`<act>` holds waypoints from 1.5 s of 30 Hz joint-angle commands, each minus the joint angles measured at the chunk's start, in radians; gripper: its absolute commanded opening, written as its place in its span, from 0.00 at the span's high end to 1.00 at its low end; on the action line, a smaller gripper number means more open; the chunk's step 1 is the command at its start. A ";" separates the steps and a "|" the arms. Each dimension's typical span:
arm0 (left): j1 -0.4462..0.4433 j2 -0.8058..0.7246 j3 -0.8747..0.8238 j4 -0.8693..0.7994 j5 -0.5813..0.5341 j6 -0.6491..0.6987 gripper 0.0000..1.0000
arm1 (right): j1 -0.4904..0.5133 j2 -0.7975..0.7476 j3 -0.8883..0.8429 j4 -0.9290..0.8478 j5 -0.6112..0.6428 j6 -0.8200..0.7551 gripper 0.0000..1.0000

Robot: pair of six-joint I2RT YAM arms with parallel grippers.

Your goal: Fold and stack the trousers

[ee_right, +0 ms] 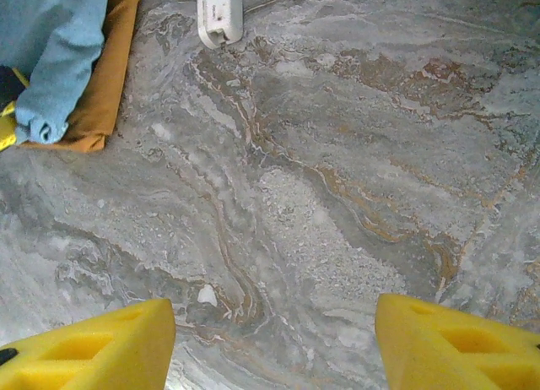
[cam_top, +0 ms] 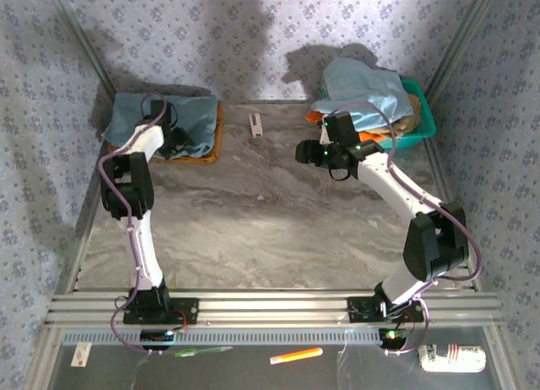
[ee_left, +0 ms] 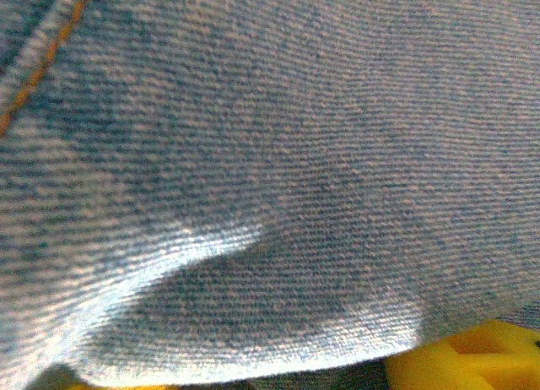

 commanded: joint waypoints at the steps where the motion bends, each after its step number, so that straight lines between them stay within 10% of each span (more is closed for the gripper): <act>1: 0.008 0.068 0.039 0.002 0.001 -0.066 0.39 | -0.003 -0.042 -0.016 -0.004 0.016 0.011 0.35; 12: 0.012 -0.126 -0.171 0.131 -0.049 0.031 0.30 | -0.003 -0.080 -0.008 -0.055 0.019 -0.023 0.34; 26: -0.107 -0.930 -0.565 0.228 -0.035 0.094 0.00 | 0.054 -0.401 0.002 -0.055 0.030 -0.072 0.09; 33: -0.418 -1.336 -0.920 0.401 -0.281 0.145 0.00 | 0.219 -0.615 -0.095 0.050 0.250 -0.010 0.00; 45: -0.440 -1.588 -1.229 0.579 -0.516 0.244 0.01 | 0.101 -0.648 -0.421 0.183 0.427 -0.096 0.00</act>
